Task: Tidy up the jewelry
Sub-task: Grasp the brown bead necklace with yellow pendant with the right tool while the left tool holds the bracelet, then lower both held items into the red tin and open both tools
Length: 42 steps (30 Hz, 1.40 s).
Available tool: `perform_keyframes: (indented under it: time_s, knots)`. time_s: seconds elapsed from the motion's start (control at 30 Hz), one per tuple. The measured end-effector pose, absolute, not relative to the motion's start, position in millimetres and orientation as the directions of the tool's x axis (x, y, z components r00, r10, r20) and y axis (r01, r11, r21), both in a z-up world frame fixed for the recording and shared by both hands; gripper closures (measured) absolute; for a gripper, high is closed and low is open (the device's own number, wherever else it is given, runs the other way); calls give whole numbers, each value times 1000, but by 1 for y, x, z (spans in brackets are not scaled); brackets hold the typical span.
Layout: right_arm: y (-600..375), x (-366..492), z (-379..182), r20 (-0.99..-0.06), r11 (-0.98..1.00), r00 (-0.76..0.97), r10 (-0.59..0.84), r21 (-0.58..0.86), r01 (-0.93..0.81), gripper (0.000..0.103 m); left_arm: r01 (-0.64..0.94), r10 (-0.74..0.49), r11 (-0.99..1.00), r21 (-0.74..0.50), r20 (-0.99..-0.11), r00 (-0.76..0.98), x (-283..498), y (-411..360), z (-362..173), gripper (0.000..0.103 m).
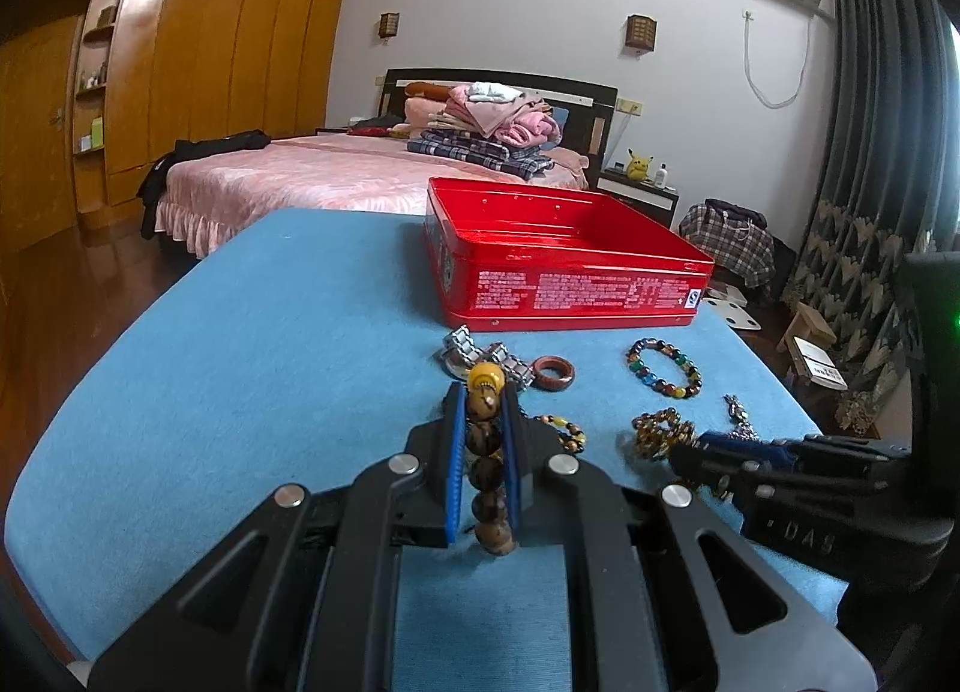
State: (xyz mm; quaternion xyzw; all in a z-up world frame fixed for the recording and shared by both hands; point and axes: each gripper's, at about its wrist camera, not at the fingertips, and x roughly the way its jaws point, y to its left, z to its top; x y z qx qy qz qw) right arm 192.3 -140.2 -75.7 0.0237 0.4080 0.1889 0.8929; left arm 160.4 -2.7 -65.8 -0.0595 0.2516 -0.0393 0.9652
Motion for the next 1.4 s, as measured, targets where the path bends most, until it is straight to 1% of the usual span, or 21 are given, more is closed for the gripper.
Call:
perform_keyframes:
  time_s: [0.13,0.23,0.3,0.33,0.4,0.47,0.63,0.83,1.13,1.4]
  knots:
    - [-136,192,-79,-712,931,611,345,177,-319,73,51,-108,990,-130,-484,869,161,-6,-67,93]
    - [-132,197,-83,-705,932,623,339,164,-322,67,52,-109,990,-130,-484,868,162,-6,-67,93]
    - [-128,197,-84,-701,936,637,322,135,-324,66,51,-108,990,-129,-486,867,164,-6,-67,93]
    - [-126,196,-85,-697,939,649,306,108,-326,67,51,-109,990,-130,-487,867,164,-5,-67,93]
    - [-126,195,-85,-694,940,657,296,89,-330,78,51,-110,990,-132,-486,867,164,-5,-67,93]
    - [-130,196,-82,-693,937,648,317,122,-328,82,52,-111,990,-133,-486,867,164,-5,-67,93]
    - [-138,196,-72,-674,927,646,357,171,-334,83,61,-122,988,-142,-473,872,164,-6,-61,93]
    - [-149,197,-40,-624,919,680,385,192,-344,83,74,-137,985,-156,-447,884,168,-8,-48,93]
    - [-164,224,-2,-569,925,732,376,185,-332,83,107,-167,978,-178,-365,916,193,-18,-14,93]
    - [-171,264,25,-517,926,768,378,190,-327,83,148,-200,970,-191,-286,937,235,-35,20,93]
